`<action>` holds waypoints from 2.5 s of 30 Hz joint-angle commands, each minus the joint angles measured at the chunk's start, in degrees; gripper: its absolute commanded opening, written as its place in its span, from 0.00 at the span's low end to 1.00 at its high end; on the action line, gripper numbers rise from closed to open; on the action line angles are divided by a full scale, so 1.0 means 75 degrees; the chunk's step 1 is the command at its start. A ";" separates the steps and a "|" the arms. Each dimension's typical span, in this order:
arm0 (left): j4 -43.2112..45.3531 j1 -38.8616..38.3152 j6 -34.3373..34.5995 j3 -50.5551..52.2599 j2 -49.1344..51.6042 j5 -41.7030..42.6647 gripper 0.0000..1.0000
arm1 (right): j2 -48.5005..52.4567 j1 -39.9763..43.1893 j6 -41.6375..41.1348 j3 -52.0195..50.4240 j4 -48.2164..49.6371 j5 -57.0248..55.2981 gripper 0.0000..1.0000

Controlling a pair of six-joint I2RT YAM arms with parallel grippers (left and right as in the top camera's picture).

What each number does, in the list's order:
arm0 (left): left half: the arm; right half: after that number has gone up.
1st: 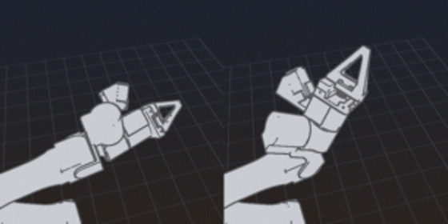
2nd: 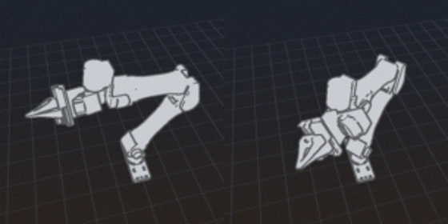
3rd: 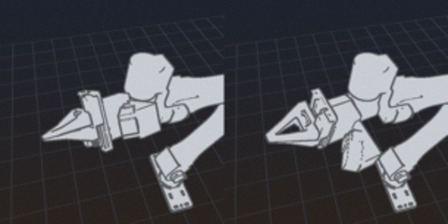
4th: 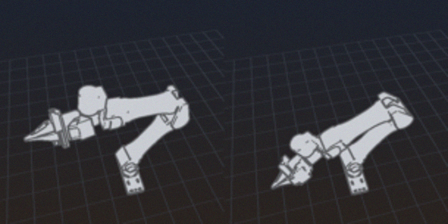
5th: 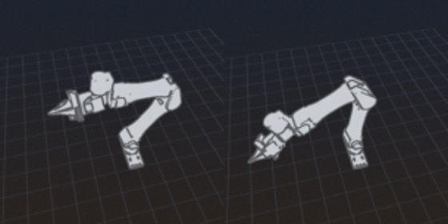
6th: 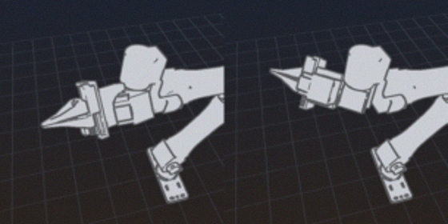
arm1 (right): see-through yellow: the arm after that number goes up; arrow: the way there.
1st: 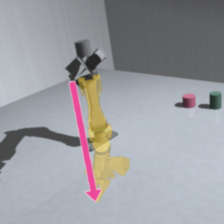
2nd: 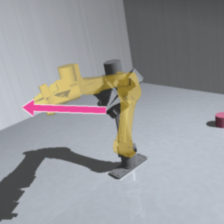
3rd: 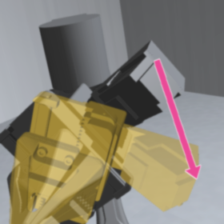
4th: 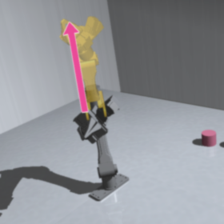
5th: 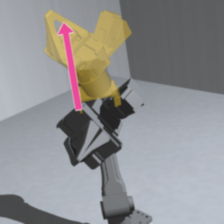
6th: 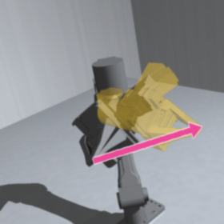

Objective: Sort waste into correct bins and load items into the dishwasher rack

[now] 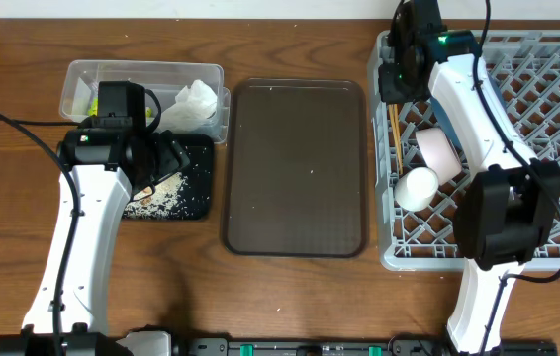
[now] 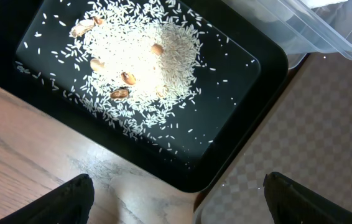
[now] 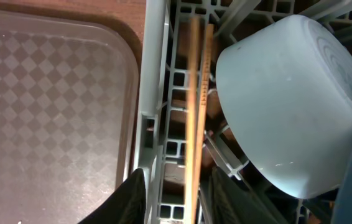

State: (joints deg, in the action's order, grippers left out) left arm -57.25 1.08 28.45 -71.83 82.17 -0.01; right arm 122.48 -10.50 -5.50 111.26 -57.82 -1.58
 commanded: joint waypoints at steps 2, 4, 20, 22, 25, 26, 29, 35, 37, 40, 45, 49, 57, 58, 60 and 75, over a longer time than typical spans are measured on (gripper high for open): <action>-0.0047 0.0032 -0.0047 -0.0154 -0.0076 -0.0090 0.90 | -0.0006 -0.0064 -0.0090 0.0125 -0.0085 0.0624 0.34; -0.0047 0.0032 -0.0047 -0.0154 -0.0076 -0.0090 0.90 | -0.0114 -0.0070 -0.0090 0.0300 -0.0254 0.0851 0.35; -0.0047 0.0032 -0.0047 -0.0154 -0.0076 -0.0093 0.90 | -0.2646 -0.0670 0.0341 0.1338 -0.2180 0.0848 0.99; -0.0047 0.0032 -0.0047 -0.0154 -0.0076 -0.0093 0.90 | -0.2949 -0.0755 0.0344 0.1338 -0.2363 0.0848 0.99; -0.0047 0.0032 -0.0047 -0.0154 -0.0076 -0.0090 0.90 | -0.3322 -0.0810 0.0341 0.1338 -0.2565 0.0848 0.99; -0.0047 0.0032 -0.0047 -0.0154 -0.0076 -0.0093 0.90 | -0.3389 -0.0810 0.0341 0.1338 -0.2623 0.0848 0.99; -0.0044 0.0032 -0.0047 -0.0154 -0.0076 -0.0093 0.90 | -0.3526 -0.0810 0.0341 0.1338 -0.2923 0.0848 0.99; -0.0047 0.0032 -0.0047 -0.0154 -0.0076 -0.0093 0.90 | -0.3570 -0.0801 0.0347 0.1338 -0.3034 0.0638 0.99; -0.0047 0.0032 -0.0047 -0.0154 -0.0076 -0.0093 0.90 | -0.3573 -0.0801 0.0344 0.1338 -0.3031 0.0522 0.99; -0.0047 0.0032 -0.0047 -0.0154 -0.0076 -0.0090 0.90 | -0.3602 -0.0801 0.0350 0.1338 -0.2967 0.0382 0.99; -0.0047 0.0032 -0.0047 -0.0154 -0.0076 -0.0093 0.90 | -0.3617 -0.0778 0.0679 0.1335 -0.2509 0.0152 0.99; -0.0047 0.0032 -0.0047 -0.0154 -0.0076 -0.0090 0.90 | -0.3736 -0.0726 0.0819 0.1253 -0.1947 -0.0111 0.99; -0.0047 0.0032 -0.0047 -0.0154 -0.0076 -0.0093 0.90 | -0.4287 -0.0685 0.1323 0.0117 -0.0364 -0.0102 0.99; -0.0047 0.0032 -0.0047 -0.0154 -0.0076 -0.0090 0.90 | -0.4433 -0.0647 0.1358 -0.0187 -0.0064 -0.0102 0.99; -0.0047 0.0032 -0.0047 -0.0154 -0.0076 -0.0093 0.90 | -0.4762 -0.0583 0.1378 -0.0831 0.0525 -0.0102 0.99; -0.0047 0.0032 -0.0047 -0.0154 -0.0076 -0.0093 0.90 | -0.9171 0.0157 0.1376 -0.8291 0.5727 -0.0099 0.99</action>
State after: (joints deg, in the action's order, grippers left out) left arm -57.25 1.08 28.45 -71.94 82.17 -0.03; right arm 59.77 -10.26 4.23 57.87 -18.39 -2.13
